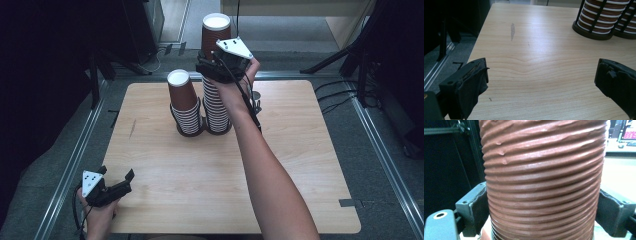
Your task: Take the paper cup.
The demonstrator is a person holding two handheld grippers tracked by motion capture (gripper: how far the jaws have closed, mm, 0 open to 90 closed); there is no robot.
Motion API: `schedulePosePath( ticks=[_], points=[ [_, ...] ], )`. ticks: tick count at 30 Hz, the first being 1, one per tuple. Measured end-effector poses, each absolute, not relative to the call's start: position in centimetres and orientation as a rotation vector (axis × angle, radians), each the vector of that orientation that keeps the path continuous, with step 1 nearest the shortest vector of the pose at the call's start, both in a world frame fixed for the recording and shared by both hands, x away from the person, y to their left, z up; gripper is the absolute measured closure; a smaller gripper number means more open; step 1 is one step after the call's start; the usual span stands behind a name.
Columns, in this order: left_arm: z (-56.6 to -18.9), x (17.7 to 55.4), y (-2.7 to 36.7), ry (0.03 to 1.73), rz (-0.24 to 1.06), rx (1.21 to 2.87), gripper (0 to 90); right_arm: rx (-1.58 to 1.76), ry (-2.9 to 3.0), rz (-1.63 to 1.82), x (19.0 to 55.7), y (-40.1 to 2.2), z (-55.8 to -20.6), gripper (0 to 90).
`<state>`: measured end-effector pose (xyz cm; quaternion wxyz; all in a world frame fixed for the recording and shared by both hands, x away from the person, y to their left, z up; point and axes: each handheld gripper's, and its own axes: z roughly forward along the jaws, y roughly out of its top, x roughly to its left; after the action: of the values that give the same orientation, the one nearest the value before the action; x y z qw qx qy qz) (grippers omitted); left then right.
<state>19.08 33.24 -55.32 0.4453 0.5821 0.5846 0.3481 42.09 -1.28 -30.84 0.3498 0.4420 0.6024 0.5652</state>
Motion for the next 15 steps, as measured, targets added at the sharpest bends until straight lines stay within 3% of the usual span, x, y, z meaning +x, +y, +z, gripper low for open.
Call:
schedulePosePath(
  ticks=[15],
  points=[
    [-55.3,19.1,33.3,1.449,0.858,1.442,0.0,1.101,1.498,1.48,41.7,-1.3,-26.9,11.9]
  ],
)
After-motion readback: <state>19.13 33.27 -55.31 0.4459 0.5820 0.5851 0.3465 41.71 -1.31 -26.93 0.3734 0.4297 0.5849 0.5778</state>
